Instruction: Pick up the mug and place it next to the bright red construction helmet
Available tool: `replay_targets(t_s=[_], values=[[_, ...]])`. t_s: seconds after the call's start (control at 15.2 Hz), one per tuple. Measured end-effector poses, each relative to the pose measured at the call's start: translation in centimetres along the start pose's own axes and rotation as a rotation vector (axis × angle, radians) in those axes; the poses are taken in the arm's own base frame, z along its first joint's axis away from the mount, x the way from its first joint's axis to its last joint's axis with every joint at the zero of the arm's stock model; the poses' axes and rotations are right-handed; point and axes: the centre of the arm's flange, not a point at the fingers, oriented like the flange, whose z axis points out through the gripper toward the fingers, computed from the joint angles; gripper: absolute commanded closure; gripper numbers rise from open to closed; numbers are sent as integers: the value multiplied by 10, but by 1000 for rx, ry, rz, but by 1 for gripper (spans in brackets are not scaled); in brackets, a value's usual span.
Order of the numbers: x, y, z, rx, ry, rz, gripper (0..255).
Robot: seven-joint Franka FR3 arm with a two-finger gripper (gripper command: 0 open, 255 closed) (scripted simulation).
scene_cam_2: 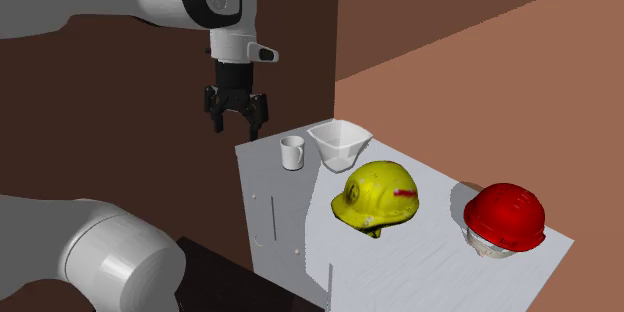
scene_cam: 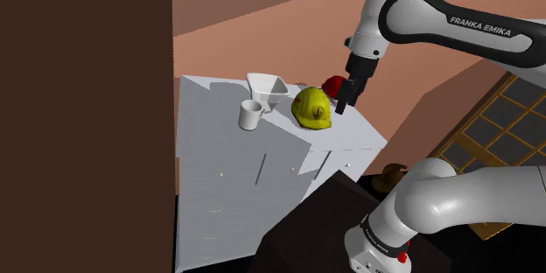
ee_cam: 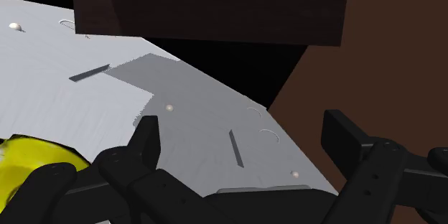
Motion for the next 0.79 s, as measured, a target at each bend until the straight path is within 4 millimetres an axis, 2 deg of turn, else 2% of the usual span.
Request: replay_targets(t_s=[0.13,0.26,0.59,0.79], values=[[5,-1,1,-2,1,2,0],[23,-11,7,-7,5,7,0],[76,-22,34,-24,19,26,0],[114,-31,43,-34,29,36,0]])
